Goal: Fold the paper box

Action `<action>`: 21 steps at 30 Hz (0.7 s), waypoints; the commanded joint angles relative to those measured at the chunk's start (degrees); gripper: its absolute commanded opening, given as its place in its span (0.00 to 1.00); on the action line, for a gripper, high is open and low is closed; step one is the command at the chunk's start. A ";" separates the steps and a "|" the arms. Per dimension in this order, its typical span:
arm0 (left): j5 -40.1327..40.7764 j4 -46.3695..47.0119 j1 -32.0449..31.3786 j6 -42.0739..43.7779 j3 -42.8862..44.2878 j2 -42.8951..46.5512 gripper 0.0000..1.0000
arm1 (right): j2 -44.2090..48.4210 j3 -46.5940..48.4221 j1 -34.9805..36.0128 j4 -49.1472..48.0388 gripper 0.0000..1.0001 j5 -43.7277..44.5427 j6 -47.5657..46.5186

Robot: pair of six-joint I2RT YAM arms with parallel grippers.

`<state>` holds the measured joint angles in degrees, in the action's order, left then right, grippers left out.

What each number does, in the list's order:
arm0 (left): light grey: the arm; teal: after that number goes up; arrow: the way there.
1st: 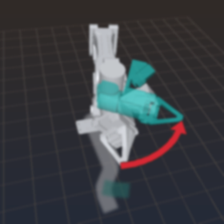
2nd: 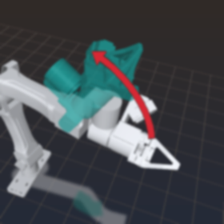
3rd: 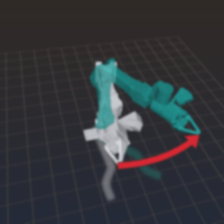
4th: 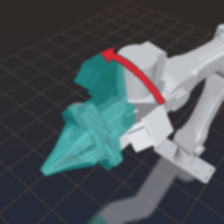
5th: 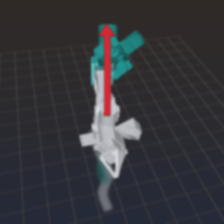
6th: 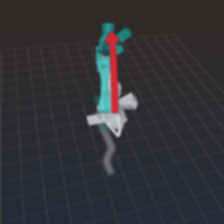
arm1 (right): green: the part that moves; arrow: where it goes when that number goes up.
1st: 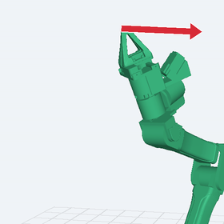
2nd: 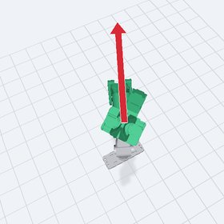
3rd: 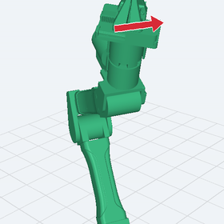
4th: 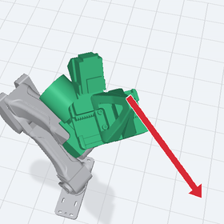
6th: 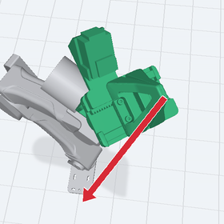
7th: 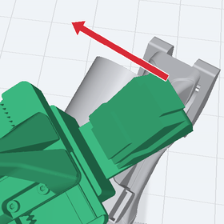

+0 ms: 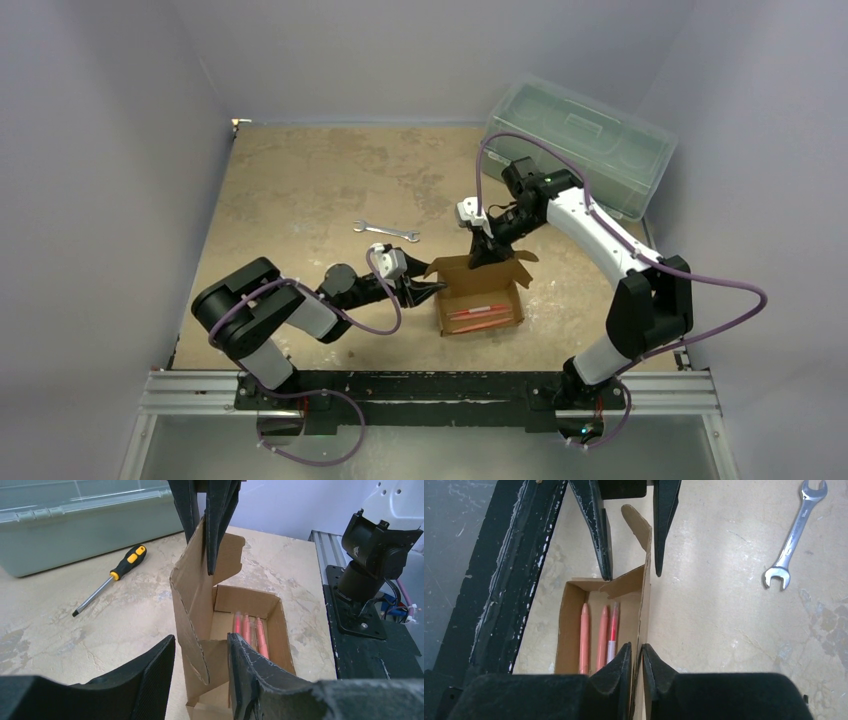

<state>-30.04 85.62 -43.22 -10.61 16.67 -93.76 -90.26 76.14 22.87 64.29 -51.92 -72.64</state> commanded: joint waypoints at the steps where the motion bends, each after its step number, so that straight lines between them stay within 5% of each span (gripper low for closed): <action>1: -0.21 0.88 -0.51 2.87 0.42 2.39 0.41 | 2.91 -0.87 0.36 -0.08 0.17 0.69 0.19; 12: 1.48 -7.61 -1.95 7.75 1.40 4.38 0.41 | 6.16 -3.19 0.34 -3.23 0.35 2.29 5.08; 21: 9.10 -13.28 -4.05 5.46 0.73 10.46 0.43 | 11.24 -1.31 -0.89 -3.24 0.76 3.58 11.46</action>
<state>-25.34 75.37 -45.82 -4.97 16.80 -87.57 -84.14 73.10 22.81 61.71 -48.66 -64.88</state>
